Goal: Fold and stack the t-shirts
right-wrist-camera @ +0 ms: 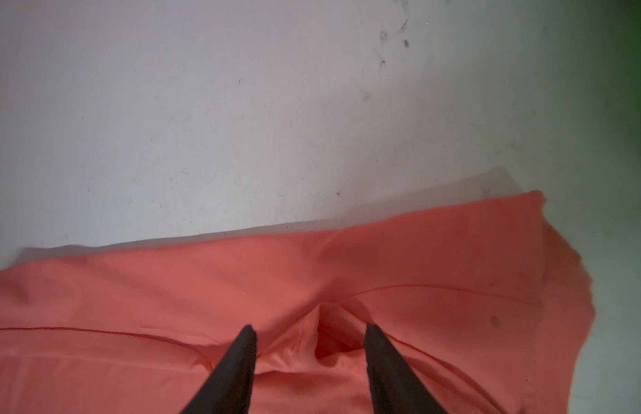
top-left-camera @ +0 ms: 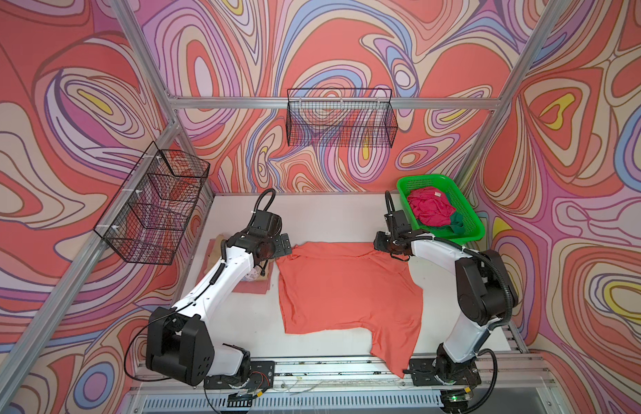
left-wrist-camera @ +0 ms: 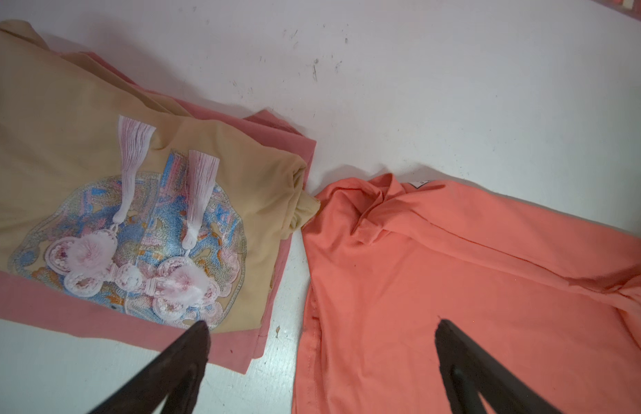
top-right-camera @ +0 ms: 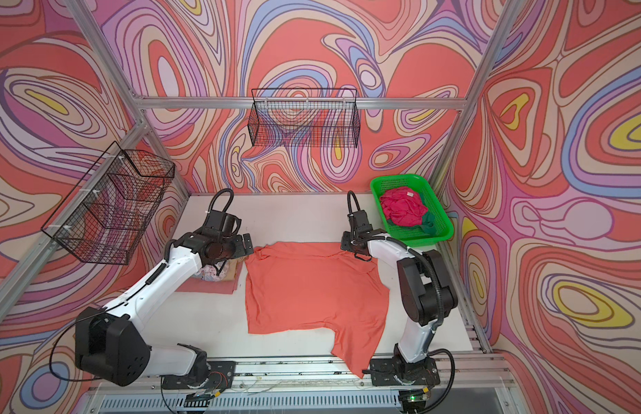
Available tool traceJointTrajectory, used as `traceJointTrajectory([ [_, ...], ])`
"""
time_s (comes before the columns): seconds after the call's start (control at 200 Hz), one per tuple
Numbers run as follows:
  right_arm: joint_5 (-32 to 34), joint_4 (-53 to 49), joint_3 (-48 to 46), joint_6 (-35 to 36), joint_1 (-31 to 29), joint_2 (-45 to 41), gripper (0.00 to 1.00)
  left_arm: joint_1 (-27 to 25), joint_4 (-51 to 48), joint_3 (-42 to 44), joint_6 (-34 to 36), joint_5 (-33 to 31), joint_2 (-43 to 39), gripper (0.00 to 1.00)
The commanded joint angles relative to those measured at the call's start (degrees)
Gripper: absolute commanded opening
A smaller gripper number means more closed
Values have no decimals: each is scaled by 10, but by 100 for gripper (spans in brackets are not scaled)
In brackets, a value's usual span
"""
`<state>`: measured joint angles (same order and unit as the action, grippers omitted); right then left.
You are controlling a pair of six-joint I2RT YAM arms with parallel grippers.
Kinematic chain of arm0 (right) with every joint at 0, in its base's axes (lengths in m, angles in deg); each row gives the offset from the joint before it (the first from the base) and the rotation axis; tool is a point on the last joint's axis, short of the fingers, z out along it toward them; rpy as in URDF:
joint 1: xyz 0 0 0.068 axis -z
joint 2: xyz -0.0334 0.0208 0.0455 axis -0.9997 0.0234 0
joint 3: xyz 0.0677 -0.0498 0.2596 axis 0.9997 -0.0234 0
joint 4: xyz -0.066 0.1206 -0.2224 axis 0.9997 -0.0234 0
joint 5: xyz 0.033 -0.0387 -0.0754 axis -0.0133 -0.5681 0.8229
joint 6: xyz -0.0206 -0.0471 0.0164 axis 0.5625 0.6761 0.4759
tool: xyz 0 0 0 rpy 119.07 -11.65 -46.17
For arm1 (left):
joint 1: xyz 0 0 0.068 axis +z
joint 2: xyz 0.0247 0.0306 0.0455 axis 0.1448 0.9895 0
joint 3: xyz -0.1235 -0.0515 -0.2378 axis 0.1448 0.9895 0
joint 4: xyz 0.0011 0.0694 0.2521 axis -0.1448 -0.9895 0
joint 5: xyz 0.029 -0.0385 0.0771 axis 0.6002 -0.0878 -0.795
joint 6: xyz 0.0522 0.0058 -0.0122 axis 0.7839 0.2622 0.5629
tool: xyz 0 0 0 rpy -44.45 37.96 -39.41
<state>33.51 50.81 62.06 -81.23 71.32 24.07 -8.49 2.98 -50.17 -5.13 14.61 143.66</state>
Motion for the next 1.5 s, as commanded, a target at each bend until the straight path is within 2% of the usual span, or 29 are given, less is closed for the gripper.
traceJointTrajectory([
  [0.0,11,-3,-3,17,-10,17,42,3,-12,8,11,1,-1,100],
  [0.05,13,-2,-8,18,-13,15,36,3,-10,9,11,3,-1,100],
  [0.22,19,-4,-23,18,-16,4,25,3,-6,13,11,16,2,100],
  [0.356,25,-11,-32,14,-20,-12,11,3,-5,13,11,19,0,100],
  [0.496,29,-24,-43,10,-30,-40,2,3,-4,15,10,24,-4,100],
  [0.696,52,-44,-72,-17,-63,-75,0,3,-6,13,9,29,-5,100],
  [0.997,114,-85,-112,-102,-155,-110,13,4,-6,13,8,44,-7,99],
  [1.052,129,-97,-121,-131,-166,-115,19,4,-6,13,9,46,-7,99],
  [1.142,129,-95,-142,-159,-190,-125,35,3,-5,14,9,50,-7,99],
  [1.212,113,-94,-153,-169,-205,-137,41,3,-5,13,9,53,-8,99],
  [1.302,103,-104,-157,-182,-206,-172,49,3,-5,14,10,54,-11,100],
  [1.387,143,-133,-133,-163,-195,-207,62,3,-3,15,9,55,-15,99],
  [1.442,135,-144,-116,-144,-155,-213,63,2,-2,15,8,60,-14,99],
  [1.497,91,-141,-103,-116,-105,-212,63,3,-4,15,8,61,-14,99],
])
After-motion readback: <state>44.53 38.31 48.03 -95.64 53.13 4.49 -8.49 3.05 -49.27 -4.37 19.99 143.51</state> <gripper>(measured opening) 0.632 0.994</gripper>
